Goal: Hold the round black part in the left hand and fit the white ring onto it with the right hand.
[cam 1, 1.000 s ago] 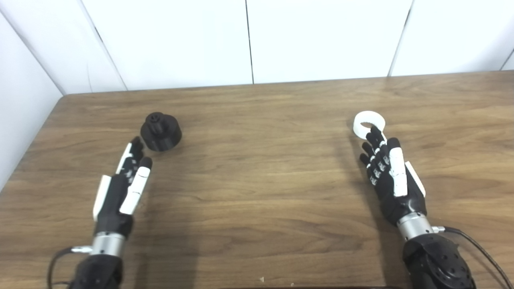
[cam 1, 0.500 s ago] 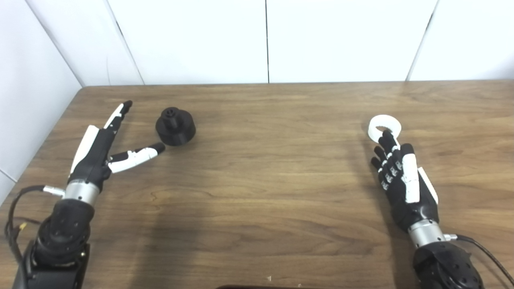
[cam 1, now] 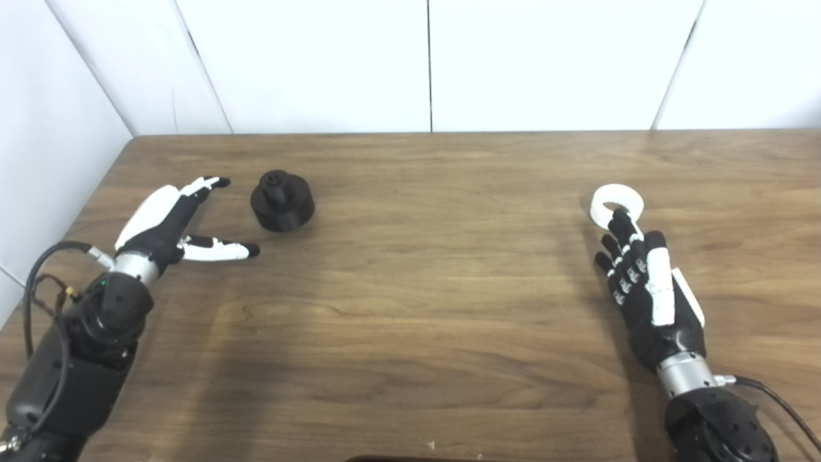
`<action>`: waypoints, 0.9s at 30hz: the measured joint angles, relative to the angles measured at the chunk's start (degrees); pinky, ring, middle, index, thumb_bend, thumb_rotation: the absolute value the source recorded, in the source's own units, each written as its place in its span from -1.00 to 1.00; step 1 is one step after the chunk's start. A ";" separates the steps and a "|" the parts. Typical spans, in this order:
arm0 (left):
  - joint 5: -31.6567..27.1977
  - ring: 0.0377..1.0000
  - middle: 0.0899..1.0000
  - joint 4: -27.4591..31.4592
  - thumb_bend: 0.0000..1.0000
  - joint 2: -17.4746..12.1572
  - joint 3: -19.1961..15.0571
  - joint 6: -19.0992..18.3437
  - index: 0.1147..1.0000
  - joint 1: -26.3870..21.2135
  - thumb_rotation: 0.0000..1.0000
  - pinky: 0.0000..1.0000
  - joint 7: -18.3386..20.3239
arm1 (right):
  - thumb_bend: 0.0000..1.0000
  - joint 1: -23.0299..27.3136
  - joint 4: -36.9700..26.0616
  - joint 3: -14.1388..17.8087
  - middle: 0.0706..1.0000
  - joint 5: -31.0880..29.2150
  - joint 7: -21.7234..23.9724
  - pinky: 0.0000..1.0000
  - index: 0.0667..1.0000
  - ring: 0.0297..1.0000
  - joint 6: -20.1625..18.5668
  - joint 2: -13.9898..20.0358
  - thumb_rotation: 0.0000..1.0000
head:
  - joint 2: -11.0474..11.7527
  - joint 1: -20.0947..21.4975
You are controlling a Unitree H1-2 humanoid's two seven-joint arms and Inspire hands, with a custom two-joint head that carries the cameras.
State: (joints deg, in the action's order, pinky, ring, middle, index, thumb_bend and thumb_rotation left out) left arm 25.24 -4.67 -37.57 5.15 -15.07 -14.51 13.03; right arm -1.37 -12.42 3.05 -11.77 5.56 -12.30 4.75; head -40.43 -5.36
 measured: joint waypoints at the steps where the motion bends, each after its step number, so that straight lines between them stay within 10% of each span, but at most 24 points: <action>1: 0.13 1.00 0.98 -0.99 0.89 -0.02 0.29 0.19 0.78 -0.33 -0.27 0.94 0.08 | 0.20 0.00 0.00 0.00 1.00 0.00 0.01 1.00 0.93 1.00 0.00 0.01 1.00 | 0.17 0.00; 27: 3.61 1.00 0.94 -15.92 0.92 0.52 4.26 2.20 0.81 -9.10 -0.15 0.89 2.20 | 0.23 -0.57 -0.77 -0.01 1.00 -0.11 0.05 1.00 0.94 1.00 -0.09 0.34 1.00 | 0.79 0.53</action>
State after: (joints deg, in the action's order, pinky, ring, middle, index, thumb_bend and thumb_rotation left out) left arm 28.85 -20.59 -37.05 9.41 -12.87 -23.60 15.23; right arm -1.94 -13.19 3.04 -11.87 5.61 -12.40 5.09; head -39.64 -4.83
